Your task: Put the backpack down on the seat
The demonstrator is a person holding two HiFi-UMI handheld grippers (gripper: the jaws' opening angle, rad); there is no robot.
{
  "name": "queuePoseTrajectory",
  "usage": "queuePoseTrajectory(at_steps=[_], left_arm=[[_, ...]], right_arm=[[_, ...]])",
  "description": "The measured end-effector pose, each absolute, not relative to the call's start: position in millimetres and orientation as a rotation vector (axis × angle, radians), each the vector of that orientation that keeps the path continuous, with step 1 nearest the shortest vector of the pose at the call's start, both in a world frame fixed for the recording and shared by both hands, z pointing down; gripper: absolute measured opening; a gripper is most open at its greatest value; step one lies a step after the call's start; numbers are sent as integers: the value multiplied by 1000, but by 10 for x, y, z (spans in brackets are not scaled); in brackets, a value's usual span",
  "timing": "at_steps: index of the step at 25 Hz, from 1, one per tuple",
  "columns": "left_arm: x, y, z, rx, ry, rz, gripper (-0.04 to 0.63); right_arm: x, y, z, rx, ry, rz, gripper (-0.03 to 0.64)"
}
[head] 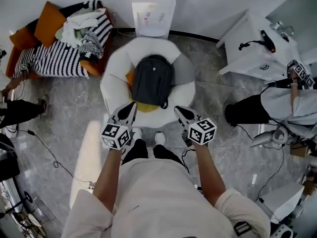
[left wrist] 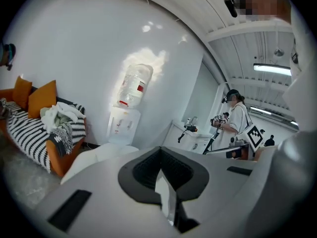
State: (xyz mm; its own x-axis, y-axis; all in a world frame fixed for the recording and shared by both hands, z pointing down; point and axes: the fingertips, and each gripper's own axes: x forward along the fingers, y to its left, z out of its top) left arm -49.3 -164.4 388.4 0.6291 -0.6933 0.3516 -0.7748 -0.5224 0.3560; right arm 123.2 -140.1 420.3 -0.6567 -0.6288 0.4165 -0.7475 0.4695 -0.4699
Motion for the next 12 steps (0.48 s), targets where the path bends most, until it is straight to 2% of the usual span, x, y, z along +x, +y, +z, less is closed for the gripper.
queuePoseTrajectory(at_steps=[12], left_arm=[[-586,-1610,3363,2450,-1169,207,9]], right_arm=[[1295,-1311,3574,1221,-2606,818,23]])
